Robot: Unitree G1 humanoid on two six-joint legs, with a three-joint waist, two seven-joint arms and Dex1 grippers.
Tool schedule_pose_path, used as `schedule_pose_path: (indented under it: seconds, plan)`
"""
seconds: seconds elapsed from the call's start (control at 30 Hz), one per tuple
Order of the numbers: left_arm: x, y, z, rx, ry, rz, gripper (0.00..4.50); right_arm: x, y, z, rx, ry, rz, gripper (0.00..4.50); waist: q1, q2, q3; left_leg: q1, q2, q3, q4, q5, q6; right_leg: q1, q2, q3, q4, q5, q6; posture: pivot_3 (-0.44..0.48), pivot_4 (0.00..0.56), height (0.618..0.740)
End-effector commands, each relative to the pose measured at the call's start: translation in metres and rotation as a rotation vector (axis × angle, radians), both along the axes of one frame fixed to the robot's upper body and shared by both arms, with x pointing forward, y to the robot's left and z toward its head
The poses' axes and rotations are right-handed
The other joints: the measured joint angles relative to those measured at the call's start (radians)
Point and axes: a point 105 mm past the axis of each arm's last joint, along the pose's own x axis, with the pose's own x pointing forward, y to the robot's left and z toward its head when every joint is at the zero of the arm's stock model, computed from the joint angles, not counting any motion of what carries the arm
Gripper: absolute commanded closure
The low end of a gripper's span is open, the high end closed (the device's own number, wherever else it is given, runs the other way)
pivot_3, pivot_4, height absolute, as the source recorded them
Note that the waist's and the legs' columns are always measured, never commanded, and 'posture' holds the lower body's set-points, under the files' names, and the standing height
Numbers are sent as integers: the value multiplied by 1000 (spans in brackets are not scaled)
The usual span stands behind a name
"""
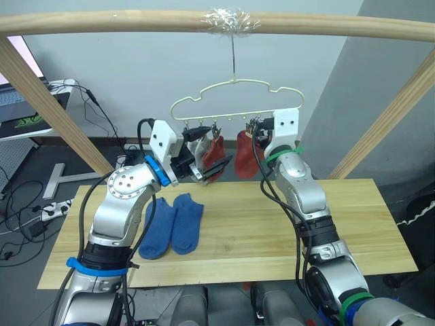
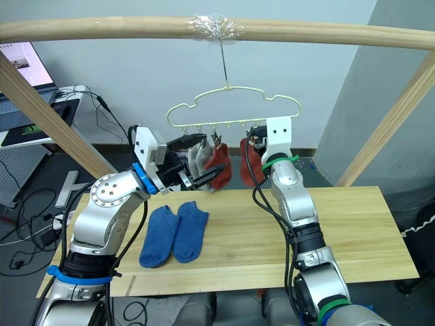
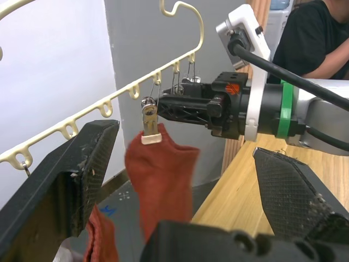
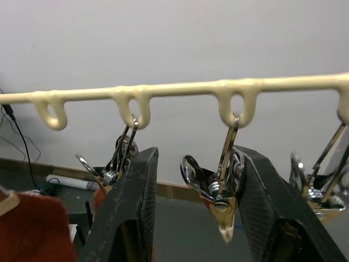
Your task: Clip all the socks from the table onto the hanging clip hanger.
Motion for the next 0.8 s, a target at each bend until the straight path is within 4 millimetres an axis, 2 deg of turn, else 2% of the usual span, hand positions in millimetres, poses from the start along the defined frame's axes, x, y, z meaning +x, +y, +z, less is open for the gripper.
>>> schedule_pose_path:
  seconds: [0.03,0.27,0.53,0.7,0.8]
  plan:
    - [-5,-1,26,-50,-70,-24,0,1,4,20,14,-72,16,2398,0,0,0,0,0,0,0,0,0,0,0,0,0,0,0,167,179,740]
    - [-8,-8,38,-80,-80,-65,0,7,4,20,12,-76,24,2398,0,0,0,0,0,0,0,0,0,0,0,0,0,0,0,179,174,740]
    - [-14,-11,41,-96,-74,-88,0,9,4,19,25,-70,27,2398,0,0,0,0,0,0,0,0,0,0,0,0,0,1,-1,181,168,740]
    - [-15,-12,40,-98,-75,-94,0,7,4,18,28,-72,29,3899,0,0,0,0,0,0,0,0,0,0,0,0,0,1,-1,179,162,740]
    - [-15,-13,40,-99,-73,-97,0,7,4,19,25,-76,32,4440,1,0,0,0,0,0,0,0,0,0,0,0,0,1,-1,178,162,740]
